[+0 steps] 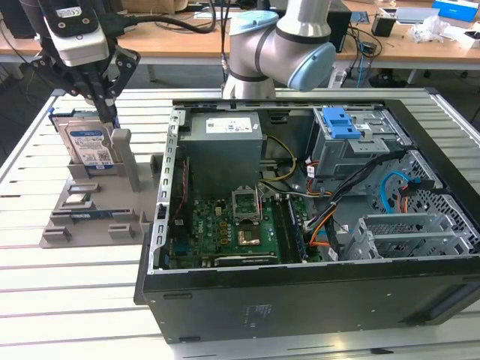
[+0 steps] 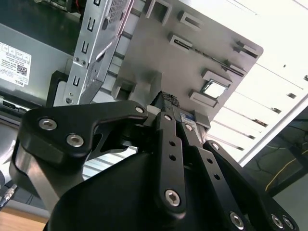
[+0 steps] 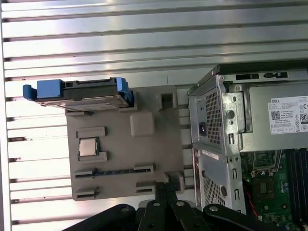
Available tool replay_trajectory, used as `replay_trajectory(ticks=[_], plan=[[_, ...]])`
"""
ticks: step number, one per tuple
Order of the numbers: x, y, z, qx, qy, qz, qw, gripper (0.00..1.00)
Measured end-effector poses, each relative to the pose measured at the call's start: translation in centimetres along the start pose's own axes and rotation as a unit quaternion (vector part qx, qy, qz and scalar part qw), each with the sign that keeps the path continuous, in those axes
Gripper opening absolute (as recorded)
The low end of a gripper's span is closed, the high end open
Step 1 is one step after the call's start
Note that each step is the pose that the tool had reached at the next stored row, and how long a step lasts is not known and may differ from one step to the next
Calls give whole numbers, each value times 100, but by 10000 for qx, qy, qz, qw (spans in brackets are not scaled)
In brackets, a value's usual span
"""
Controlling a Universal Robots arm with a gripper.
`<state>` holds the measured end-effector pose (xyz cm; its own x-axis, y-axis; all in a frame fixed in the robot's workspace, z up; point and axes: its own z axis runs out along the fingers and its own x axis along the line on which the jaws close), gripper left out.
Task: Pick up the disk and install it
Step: 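Reach for the disk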
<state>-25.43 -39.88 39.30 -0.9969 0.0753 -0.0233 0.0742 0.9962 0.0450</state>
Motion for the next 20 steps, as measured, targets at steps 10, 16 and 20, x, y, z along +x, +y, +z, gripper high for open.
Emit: replay_trajectory(ticks=[10,16,20], plan=[[220,-16,-5,1,0,0,10000,11],[371,-7,-6,7,-1,-1,10000,11],[442,28,-6,13,-1,0,10000,11]])
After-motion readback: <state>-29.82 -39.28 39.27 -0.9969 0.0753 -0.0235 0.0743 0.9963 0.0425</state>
